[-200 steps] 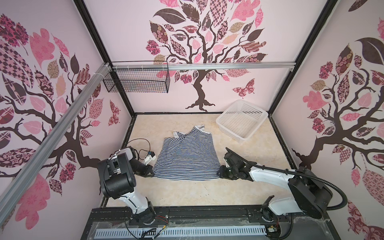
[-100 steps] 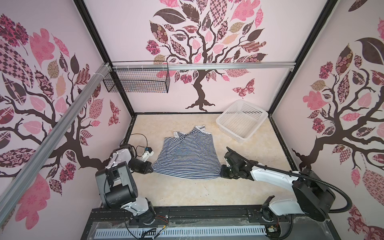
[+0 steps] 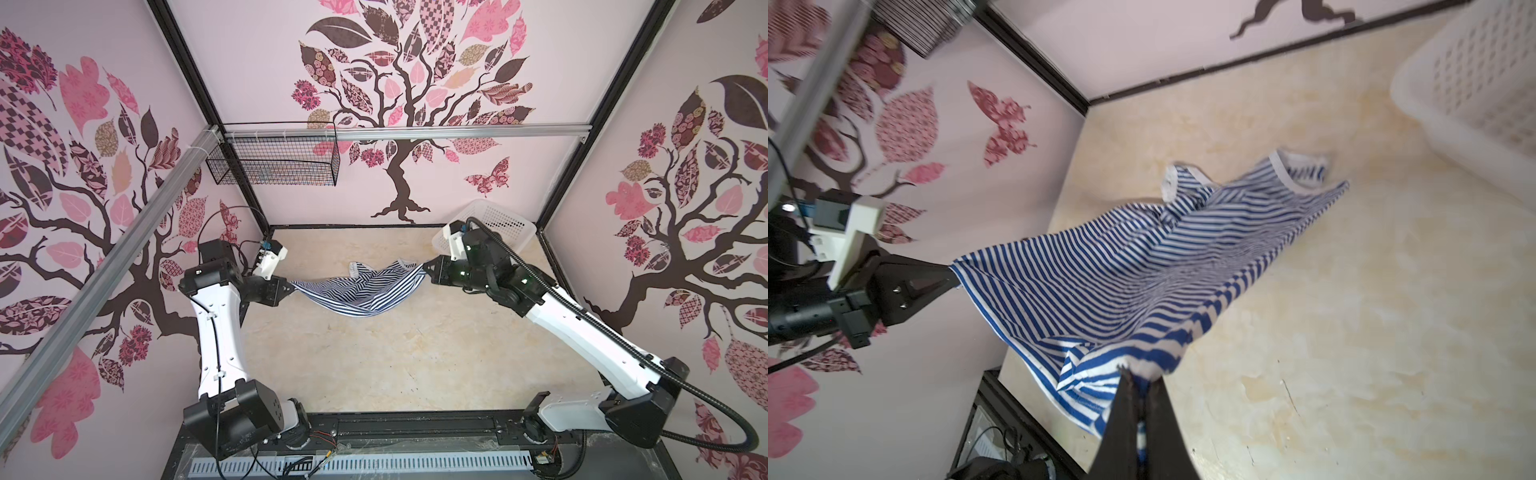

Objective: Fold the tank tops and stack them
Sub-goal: 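Lift the hem corners with both grippers and raise the tank top upward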

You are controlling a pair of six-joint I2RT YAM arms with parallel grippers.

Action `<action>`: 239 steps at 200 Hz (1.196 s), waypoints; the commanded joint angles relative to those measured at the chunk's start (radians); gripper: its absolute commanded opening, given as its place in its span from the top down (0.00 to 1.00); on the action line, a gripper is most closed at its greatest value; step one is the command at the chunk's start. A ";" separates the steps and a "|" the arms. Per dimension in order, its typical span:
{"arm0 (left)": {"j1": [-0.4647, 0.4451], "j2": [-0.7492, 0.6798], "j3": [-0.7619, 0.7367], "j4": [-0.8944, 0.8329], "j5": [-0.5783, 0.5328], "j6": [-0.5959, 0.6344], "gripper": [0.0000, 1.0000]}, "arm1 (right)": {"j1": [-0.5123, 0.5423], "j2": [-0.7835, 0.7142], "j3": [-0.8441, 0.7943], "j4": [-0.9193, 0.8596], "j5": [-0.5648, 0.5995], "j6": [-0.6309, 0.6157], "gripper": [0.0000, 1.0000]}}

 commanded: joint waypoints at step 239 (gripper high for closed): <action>0.004 -0.126 0.349 0.438 -0.097 -0.531 1.00 | -0.102 0.296 1.001 -0.337 -0.187 -0.096 1.00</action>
